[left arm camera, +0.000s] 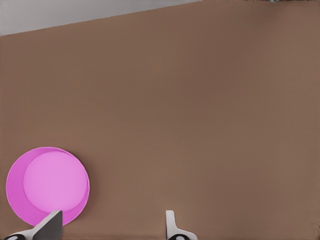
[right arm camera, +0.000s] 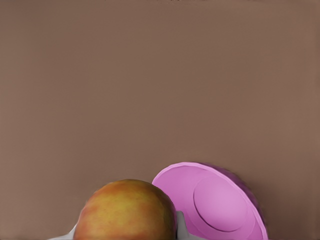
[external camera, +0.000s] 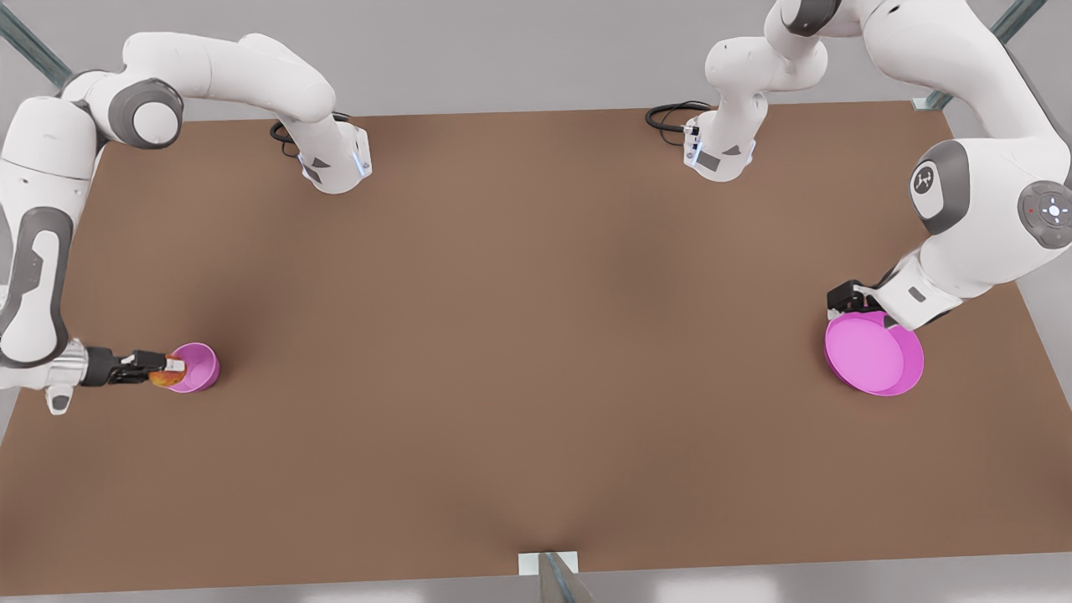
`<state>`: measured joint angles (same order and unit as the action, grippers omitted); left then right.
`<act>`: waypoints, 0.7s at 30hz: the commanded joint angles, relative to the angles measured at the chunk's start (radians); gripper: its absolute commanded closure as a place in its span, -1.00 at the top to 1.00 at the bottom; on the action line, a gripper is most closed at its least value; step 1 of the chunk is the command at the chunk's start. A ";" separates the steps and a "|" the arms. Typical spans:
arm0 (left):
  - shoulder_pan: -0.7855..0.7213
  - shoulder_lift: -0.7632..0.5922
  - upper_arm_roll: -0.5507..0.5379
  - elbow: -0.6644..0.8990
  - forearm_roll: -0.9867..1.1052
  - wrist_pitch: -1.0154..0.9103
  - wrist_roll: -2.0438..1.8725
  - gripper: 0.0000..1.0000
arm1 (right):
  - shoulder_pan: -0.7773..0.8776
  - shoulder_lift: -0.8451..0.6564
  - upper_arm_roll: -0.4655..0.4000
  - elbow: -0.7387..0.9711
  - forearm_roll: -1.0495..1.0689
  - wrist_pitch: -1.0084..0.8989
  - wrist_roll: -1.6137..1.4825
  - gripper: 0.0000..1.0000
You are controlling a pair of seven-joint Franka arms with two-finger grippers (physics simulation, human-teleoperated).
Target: Use the left arm to pick up the apple from the plate, transfer it to the gripper of the right arm, and then use the right arm to place it into the bowl
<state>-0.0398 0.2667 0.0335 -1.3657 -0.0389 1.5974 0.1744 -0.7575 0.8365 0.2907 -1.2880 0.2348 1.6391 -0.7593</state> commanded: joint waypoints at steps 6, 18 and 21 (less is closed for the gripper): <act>-0.003 -0.001 0.000 0.000 -0.001 -0.001 -0.168 1.00 | 0.000 0.027 -0.001 0.004 -0.057 0.059 -0.178 0.24; -0.009 -0.003 -0.001 0.000 0.001 -0.001 -0.170 1.00 | 0.052 -0.216 0.125 -0.014 -0.158 -0.034 0.141 0.69; -0.011 -0.004 -0.003 0.002 0.002 -0.001 -0.167 1.00 | 0.092 -0.341 0.356 -0.028 -0.371 -0.078 0.515 0.70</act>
<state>-0.0502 0.2637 0.0310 -1.3644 -0.0384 1.5970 0.0586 -0.6723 0.5119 0.6056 -1.3187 -0.0080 1.6242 -0.7466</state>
